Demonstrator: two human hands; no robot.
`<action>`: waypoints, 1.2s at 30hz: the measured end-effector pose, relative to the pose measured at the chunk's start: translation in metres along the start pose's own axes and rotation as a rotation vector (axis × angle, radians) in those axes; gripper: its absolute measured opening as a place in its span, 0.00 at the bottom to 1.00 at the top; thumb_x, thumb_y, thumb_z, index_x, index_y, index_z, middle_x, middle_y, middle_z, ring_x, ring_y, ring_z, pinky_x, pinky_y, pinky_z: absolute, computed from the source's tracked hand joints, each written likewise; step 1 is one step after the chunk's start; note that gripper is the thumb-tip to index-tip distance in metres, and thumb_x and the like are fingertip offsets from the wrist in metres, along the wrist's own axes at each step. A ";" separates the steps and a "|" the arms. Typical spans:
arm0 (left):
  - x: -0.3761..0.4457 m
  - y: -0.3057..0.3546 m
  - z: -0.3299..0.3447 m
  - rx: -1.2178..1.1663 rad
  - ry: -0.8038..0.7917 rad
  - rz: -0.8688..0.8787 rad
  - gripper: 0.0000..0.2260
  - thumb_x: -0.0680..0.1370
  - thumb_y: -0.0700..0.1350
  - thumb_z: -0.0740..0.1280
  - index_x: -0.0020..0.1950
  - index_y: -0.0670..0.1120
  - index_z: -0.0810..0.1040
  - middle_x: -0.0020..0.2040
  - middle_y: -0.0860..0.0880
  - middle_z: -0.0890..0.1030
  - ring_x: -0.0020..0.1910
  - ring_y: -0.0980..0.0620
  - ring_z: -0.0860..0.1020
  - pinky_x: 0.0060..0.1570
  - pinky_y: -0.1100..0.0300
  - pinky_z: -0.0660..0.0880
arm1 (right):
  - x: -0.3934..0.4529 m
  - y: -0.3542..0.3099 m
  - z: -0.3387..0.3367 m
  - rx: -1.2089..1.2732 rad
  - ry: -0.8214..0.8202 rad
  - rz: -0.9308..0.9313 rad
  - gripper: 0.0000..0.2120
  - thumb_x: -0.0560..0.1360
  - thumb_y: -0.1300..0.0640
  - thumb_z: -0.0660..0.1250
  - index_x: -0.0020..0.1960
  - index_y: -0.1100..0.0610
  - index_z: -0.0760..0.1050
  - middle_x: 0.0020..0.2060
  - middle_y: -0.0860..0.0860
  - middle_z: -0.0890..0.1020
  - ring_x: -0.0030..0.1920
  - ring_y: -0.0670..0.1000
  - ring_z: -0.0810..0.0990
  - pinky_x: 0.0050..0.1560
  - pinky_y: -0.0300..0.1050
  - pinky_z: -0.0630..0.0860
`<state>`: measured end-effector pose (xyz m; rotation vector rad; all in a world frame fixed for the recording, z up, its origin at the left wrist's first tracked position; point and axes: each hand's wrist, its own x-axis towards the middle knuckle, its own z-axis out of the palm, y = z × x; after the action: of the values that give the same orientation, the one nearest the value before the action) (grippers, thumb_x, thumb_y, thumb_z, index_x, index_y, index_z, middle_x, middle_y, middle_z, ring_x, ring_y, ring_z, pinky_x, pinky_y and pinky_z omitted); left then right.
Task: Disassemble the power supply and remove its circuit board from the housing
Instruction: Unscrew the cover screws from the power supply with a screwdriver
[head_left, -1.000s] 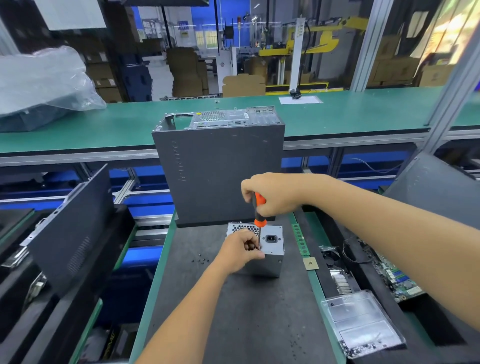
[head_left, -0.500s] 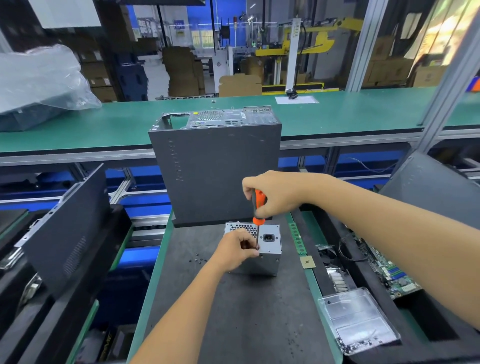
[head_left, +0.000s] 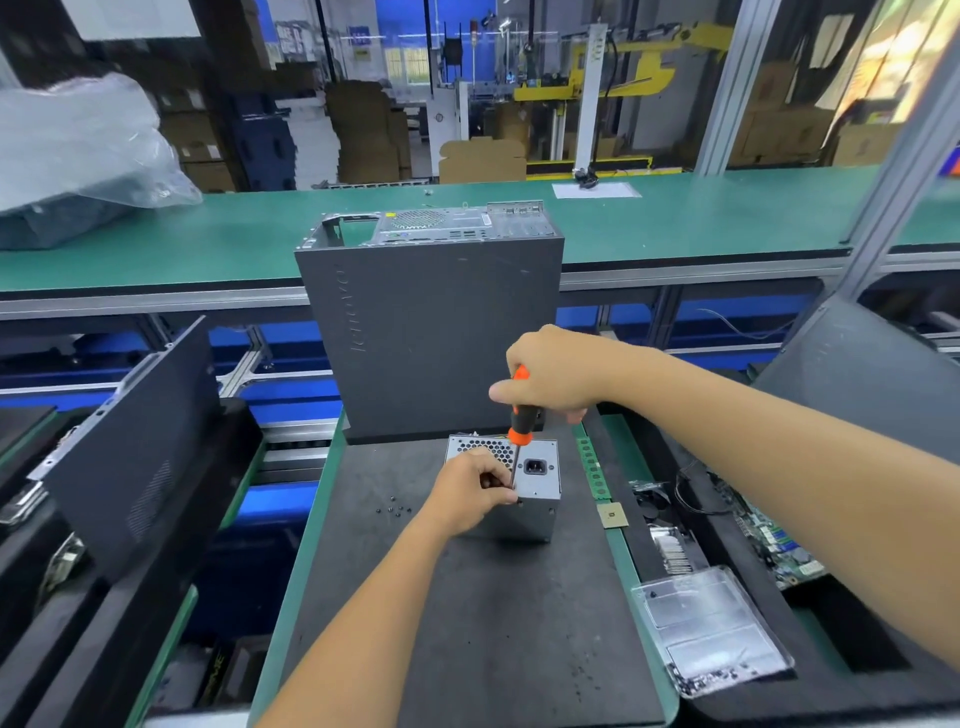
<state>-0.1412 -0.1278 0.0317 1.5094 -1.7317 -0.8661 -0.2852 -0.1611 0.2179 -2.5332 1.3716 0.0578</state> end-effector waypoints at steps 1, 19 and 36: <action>0.000 -0.001 0.001 0.007 -0.003 -0.002 0.07 0.68 0.35 0.75 0.39 0.43 0.79 0.42 0.47 0.78 0.36 0.56 0.71 0.39 0.69 0.68 | 0.000 0.001 0.001 0.013 0.007 -0.009 0.18 0.76 0.45 0.62 0.47 0.62 0.75 0.34 0.58 0.83 0.21 0.50 0.79 0.27 0.38 0.70; 0.004 -0.031 -0.090 -0.217 0.463 -0.212 0.07 0.69 0.36 0.74 0.39 0.48 0.83 0.37 0.54 0.83 0.36 0.62 0.78 0.39 0.73 0.72 | 0.028 0.000 0.004 0.324 -0.054 0.036 0.14 0.68 0.51 0.71 0.45 0.61 0.77 0.35 0.55 0.81 0.28 0.52 0.77 0.29 0.39 0.75; 0.017 -0.164 -0.069 0.469 0.254 -0.423 0.09 0.76 0.35 0.62 0.46 0.41 0.83 0.48 0.45 0.79 0.47 0.43 0.78 0.50 0.55 0.72 | 0.085 0.016 0.126 0.510 -0.169 0.134 0.11 0.68 0.56 0.67 0.49 0.50 0.69 0.41 0.48 0.79 0.26 0.44 0.71 0.29 0.40 0.68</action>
<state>0.0037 -0.1664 -0.0651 2.2446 -1.5125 -0.4423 -0.2401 -0.2081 0.0792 -1.9715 1.2901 -0.0473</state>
